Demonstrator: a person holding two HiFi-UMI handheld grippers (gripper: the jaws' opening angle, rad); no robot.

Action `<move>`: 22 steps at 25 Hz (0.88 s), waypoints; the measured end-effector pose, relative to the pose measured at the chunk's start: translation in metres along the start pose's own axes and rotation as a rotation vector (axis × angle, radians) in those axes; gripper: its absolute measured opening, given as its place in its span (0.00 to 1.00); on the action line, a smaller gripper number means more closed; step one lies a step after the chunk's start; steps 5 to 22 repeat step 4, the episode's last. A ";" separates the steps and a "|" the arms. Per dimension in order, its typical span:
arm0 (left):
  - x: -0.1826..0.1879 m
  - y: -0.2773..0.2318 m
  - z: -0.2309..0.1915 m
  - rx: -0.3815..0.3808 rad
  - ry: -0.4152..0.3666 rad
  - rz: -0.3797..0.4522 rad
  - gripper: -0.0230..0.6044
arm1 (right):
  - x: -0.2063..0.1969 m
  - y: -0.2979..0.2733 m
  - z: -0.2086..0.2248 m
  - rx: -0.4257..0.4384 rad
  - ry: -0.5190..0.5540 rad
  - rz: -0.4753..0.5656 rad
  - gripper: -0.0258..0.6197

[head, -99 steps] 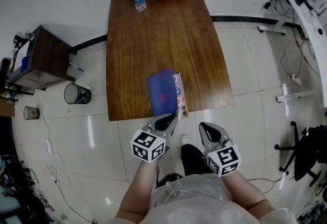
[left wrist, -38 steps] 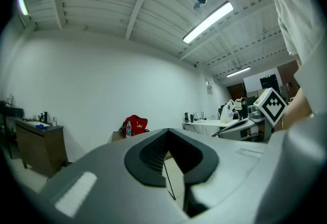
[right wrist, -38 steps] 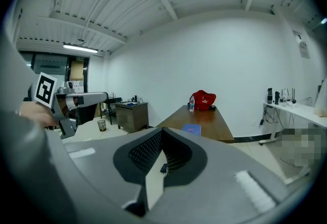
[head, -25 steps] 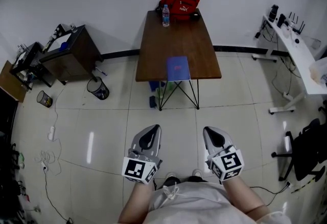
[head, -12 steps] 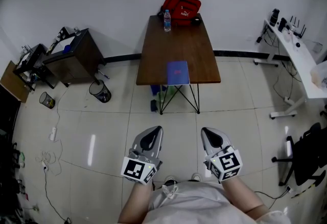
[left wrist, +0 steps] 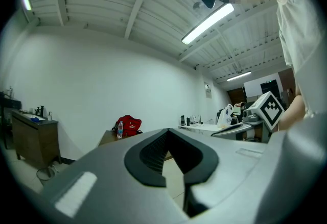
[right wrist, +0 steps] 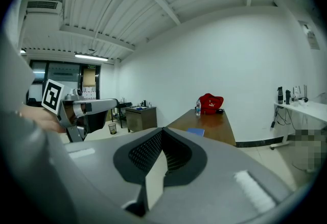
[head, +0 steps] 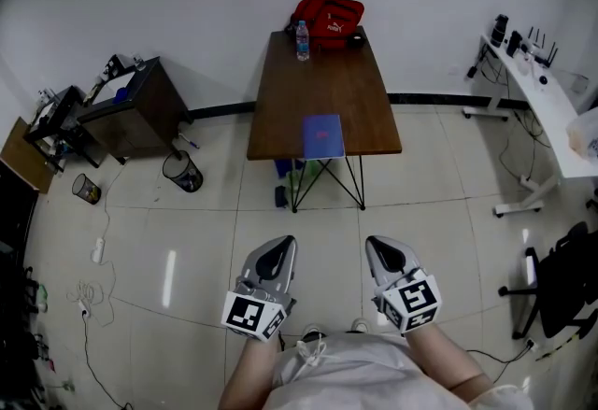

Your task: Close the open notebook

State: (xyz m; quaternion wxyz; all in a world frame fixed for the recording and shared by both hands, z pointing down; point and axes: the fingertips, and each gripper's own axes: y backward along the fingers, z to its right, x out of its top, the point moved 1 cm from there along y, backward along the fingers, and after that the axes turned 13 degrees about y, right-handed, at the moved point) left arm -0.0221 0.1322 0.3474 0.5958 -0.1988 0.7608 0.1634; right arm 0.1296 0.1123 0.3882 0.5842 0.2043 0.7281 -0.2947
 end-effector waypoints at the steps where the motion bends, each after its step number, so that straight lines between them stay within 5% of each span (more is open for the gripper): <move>1: -0.001 -0.001 0.000 0.000 0.002 -0.003 0.05 | -0.001 0.000 0.001 0.000 0.000 -0.002 0.05; 22: -0.005 -0.003 -0.002 0.000 -0.001 -0.016 0.05 | -0.005 -0.002 0.002 -0.001 0.001 -0.004 0.05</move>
